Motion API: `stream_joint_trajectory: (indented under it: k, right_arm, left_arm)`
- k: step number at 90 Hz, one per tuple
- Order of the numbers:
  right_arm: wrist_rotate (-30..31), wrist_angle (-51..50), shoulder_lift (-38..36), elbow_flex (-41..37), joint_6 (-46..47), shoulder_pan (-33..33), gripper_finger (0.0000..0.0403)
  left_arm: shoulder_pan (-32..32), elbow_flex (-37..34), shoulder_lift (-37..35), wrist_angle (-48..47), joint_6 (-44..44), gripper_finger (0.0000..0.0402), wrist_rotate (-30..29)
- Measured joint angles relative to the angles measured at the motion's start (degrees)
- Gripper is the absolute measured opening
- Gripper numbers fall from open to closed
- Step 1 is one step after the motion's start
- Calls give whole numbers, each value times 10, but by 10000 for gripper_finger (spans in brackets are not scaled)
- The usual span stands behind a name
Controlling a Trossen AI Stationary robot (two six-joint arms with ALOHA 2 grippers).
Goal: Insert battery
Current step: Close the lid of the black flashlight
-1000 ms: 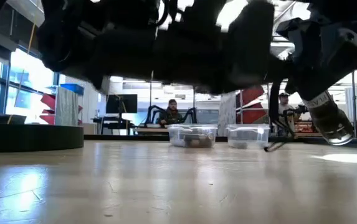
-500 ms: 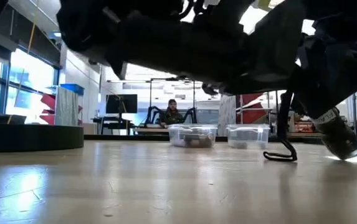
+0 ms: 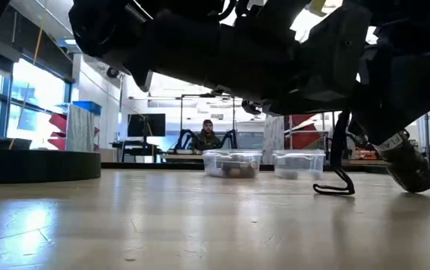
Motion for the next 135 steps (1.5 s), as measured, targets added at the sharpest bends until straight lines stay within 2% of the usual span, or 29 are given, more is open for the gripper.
stream_joint_trajectory:
  k: [20, 66, 135]
  right_arm:
    - [-1, 1, 1, 0, -23, 0, 80]
    - [5, -18, 1, 8, 27, 13, 80]
    - [0, -20, 1, 8, 38, 16, 79]
  left_arm:
    - [5, 41, -3, -118, -36, 139, 0]
    - [-10, 47, -20, -130, 11, 139, -34]
    - [-10, 46, -38, -176, -21, 139, -43]
